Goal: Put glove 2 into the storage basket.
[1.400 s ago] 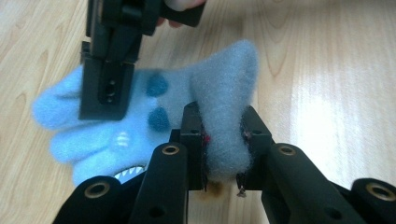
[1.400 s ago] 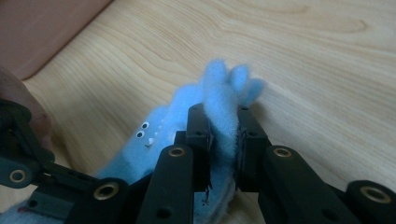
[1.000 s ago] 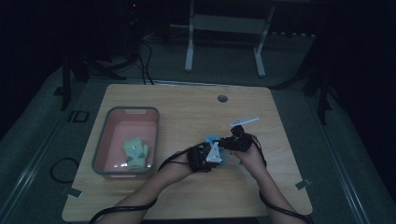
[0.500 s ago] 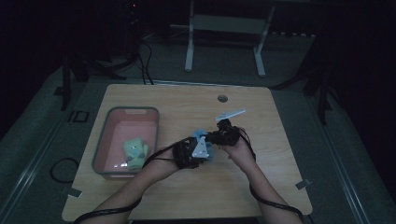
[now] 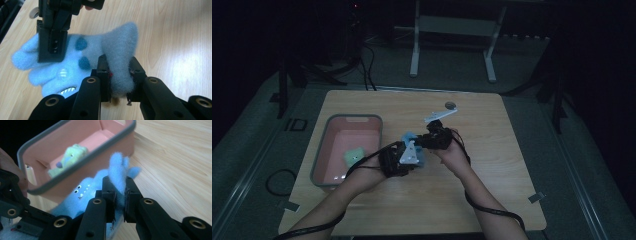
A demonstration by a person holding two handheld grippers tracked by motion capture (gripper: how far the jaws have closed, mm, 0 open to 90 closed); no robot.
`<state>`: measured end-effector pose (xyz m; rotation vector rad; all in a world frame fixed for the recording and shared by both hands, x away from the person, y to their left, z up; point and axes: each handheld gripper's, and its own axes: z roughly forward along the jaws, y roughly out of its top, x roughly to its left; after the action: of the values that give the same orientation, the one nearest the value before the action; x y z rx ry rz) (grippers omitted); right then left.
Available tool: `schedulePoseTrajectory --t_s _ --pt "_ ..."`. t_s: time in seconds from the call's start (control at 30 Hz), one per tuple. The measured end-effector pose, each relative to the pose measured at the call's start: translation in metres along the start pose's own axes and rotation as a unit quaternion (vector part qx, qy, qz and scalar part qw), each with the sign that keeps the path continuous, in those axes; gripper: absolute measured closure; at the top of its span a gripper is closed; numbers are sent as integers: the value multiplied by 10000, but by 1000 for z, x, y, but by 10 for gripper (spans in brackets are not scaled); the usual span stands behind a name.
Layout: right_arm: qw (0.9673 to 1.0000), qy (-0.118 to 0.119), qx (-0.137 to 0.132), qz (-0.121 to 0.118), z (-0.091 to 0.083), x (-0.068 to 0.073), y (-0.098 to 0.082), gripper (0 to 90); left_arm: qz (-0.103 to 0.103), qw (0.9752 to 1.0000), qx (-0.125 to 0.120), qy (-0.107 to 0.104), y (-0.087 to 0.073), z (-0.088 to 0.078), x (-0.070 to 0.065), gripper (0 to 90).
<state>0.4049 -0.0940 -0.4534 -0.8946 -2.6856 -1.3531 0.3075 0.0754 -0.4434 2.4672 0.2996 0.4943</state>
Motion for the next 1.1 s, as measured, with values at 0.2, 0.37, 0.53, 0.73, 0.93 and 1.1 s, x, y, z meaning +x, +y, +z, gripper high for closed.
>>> schedulePoseTrajectory --t_s 0.2,0.37,0.53,0.73,0.93,1.1 --pt "9999 104 1 -99 15 12 16 825 -94 9999 99 87 -13 -12 4 767" --pt "9996 197 44 -201 31 24 30 826 -217 9995 138 188 -28 -24 8 768" --pt "9991 273 95 -317 45 34 40 827 -297 9990 231 244 -41 -35 11 768" --pt "9983 384 142 -421 64 47 53 828 -417 9980 348 322 -59 -47 15 768" --pt "9973 500 196 -494 85 64 66 828 -584 9966 438 382 -80 -58 17 768" --pt "9966 602 221 -518 103 74 71 828 -712 9953 513 414 -96 -66 18 768"
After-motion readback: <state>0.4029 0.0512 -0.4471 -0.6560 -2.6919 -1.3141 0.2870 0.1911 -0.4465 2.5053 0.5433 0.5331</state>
